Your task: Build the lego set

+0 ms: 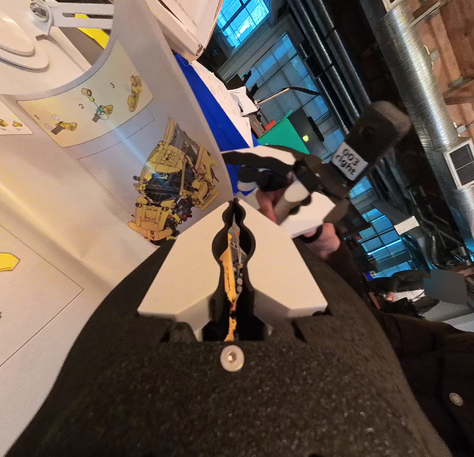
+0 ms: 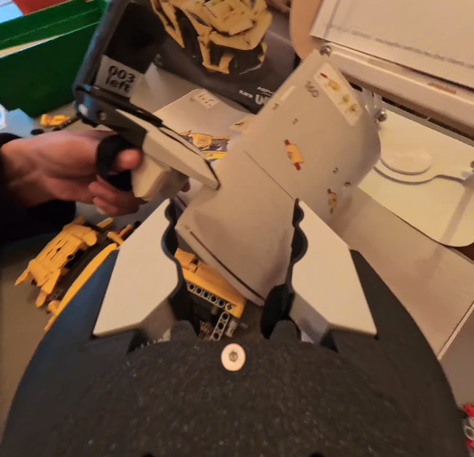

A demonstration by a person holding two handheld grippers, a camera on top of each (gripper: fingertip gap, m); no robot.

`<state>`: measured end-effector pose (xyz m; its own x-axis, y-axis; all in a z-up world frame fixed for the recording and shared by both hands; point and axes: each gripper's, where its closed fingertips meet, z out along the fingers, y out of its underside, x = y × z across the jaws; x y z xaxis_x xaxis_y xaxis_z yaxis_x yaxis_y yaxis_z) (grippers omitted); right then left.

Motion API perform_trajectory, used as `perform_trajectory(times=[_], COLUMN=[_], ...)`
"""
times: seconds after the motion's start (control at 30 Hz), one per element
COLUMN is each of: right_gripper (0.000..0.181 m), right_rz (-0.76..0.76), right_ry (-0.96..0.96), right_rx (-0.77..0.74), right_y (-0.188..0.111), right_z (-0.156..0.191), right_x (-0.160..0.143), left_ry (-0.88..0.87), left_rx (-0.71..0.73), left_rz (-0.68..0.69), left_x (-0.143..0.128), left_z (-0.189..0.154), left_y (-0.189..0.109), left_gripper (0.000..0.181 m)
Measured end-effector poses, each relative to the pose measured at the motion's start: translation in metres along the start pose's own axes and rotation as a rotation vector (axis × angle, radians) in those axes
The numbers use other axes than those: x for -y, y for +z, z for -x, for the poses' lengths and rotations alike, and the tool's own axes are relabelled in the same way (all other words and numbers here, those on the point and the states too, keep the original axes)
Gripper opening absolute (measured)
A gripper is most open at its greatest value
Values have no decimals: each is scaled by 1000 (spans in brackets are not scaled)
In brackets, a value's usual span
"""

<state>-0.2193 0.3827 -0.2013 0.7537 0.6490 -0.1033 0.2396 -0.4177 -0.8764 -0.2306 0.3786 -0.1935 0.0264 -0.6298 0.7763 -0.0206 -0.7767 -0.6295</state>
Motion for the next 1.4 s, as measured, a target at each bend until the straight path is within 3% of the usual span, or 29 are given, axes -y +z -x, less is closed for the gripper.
perform_trajectory(times=[0.07,0.33,0.7,0.77,0.83,0.9,1.1,1.2,1.4], right_gripper=[92,39,21,24,35,41,69,62,54], right_rz=[-2,36,-21,22,87,139,576,574,536], right_ry=[46,78,162,129,95,142,557,672,729], right_rx=[6,103,124,49,-195,-310,-300,-252,-285], right_y=[10,14,-4,-9,-30,-51,-78,-81,-97], right_z=[-7,-3,-17,-31,-77,-102,-87,-81,-92], right_x=[-5,-11,-8,-15,-30,-44,-123,-126,-125], left_ry=[-17,0,26,67,120,185,379,432,447], left_rx=[-29,-48,0,76,140,224,455,539,548], left_rz=[-4,14,6,25,57,98,225,298,313], left_x=[1,-2,0,-2,-6,-9,-21,-29,-32], left_z=[-3,-6,2,13,21,31,58,69,69], left_y=[0,1,-2,-3,-3,-4,-8,-11,-11], left_gripper=[0,0,0,0,0,7,13,11,9])
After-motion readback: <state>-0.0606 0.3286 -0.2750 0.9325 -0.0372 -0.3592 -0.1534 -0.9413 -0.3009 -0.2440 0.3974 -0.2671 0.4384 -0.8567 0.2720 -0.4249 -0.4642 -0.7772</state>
